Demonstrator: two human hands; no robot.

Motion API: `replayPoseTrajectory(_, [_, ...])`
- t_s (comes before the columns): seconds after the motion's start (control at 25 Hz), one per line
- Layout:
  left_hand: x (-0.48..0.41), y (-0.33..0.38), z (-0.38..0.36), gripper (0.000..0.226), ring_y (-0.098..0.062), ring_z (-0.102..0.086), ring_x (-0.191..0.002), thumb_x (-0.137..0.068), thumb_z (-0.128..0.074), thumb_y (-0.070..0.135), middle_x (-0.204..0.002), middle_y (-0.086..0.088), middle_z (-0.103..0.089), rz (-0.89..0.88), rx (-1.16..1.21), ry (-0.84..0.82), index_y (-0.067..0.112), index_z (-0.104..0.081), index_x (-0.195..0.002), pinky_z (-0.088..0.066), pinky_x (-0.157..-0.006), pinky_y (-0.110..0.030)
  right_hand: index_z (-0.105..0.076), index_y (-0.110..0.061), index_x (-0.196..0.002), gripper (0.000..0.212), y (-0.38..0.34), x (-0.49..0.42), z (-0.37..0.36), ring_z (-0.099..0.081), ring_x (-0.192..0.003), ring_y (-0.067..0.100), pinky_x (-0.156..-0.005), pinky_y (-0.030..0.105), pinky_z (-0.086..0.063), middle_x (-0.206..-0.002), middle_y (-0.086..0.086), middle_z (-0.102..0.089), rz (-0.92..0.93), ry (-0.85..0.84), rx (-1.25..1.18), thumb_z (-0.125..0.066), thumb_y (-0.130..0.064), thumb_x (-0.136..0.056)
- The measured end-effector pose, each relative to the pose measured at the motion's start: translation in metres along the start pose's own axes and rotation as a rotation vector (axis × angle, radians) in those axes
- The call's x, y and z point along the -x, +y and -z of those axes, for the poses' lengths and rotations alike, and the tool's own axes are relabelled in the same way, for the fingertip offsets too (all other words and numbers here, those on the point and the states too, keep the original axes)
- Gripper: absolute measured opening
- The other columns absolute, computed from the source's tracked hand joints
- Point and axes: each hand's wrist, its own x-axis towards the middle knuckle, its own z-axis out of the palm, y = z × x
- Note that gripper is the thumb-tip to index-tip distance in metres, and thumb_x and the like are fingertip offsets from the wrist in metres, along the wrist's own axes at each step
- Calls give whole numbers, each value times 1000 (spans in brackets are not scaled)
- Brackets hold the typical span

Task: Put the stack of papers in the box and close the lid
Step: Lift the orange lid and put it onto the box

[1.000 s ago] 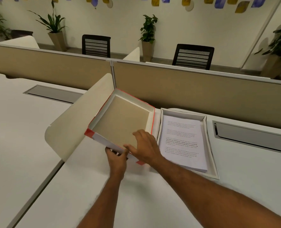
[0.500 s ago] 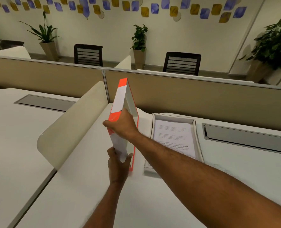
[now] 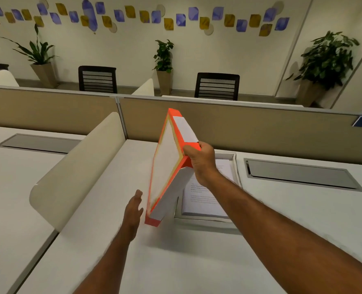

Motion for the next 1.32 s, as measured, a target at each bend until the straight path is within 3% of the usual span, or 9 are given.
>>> replayPoseTrajectory(0.12, [2,4,-13,41,-28,-69,-102,-99,-39,49,-122,-9,-66,177,75,-108,20,-57,-121,-57,-83,-45,-61,-8,-98,22,7,0,26,-62,-77,17,-56,26,-54,-90,7,-64,-49,36,-76,-67,-14,-78])
replayPoseTrajectory(0.2, [3,6,-21,44,-30,-74,-85,-98,-39,50,-107,-14,-71,204,72,-116,18,-61,-118,-60,-65,-41,-60,-11,-96,16,10,-2,42,-62,-80,16,-58,26,-53,-89,5,-64,-69,53,-91,-64,-15,-82])
replayPoseTrajectory(0.28, [4,7,-24,40,-28,-74,-79,-99,-43,45,-101,-13,-72,195,103,-96,16,-62,-119,-60,-59,-38,-59,-13,-93,11,11,-4,56,-62,-80,16,-60,27,-53,-86,3,-65,-94,56,-95,-62,-17,-84])
replayPoseTrajectory(0.44, [2,9,-32,36,-33,-67,-96,-100,-50,26,-116,-16,-64,120,38,-97,11,-53,-133,-60,-64,-39,-57,-17,-95,10,19,-4,80,-63,-78,15,-60,25,-50,-84,-2,-64,-100,33,-2,-54,-26,-91])
replayPoseTrajectory(0.6, [3,17,-43,32,-34,-66,-100,-100,-49,25,-118,-12,-64,89,88,-89,18,-52,-131,-60,-69,-43,-41,-35,-136,40,30,5,106,-63,-88,10,-56,14,-50,-104,-18,-55,3,14,265,-45,-43,-98])
replayPoseTrajectory(0.8, [5,36,-64,27,-23,-75,-71,-101,-43,33,-85,0,-77,10,131,-124,22,-67,-103,-61,-57,-35,-54,-36,-126,29,42,10,143,-70,-94,19,-74,30,-60,-108,-4,-68,42,61,274,-40,-38,-101])
replayPoseTrajectory(0.96, [-3,57,-82,31,-20,-75,-75,-103,-37,34,-86,3,-77,-67,101,-214,23,-66,-102,-61,-61,-32,-61,-38,-108,23,43,10,164,-74,-80,9,-59,20,-57,-90,-14,-73,40,124,153,-40,-40,-100])
replayPoseTrajectory(1.12, [-13,67,-107,33,-17,-75,-80,-103,-33,40,-89,6,-78,-53,37,-299,26,-63,-106,-61,-63,-29,-60,-34,-104,23,48,7,178,-73,-82,15,-64,23,-59,-96,-5,-71,-23,172,122,-38,-40,-100])
replayPoseTrajectory(1.32, [-22,66,-133,34,-17,-76,-81,-102,-32,44,-89,7,-78,-30,2,-324,28,-62,-107,-60,-60,-27,-58,-35,-98,20,46,-2,196,-71,-81,15,-61,21,-57,-94,-6,-70,-39,198,136,-39,-38,-100])
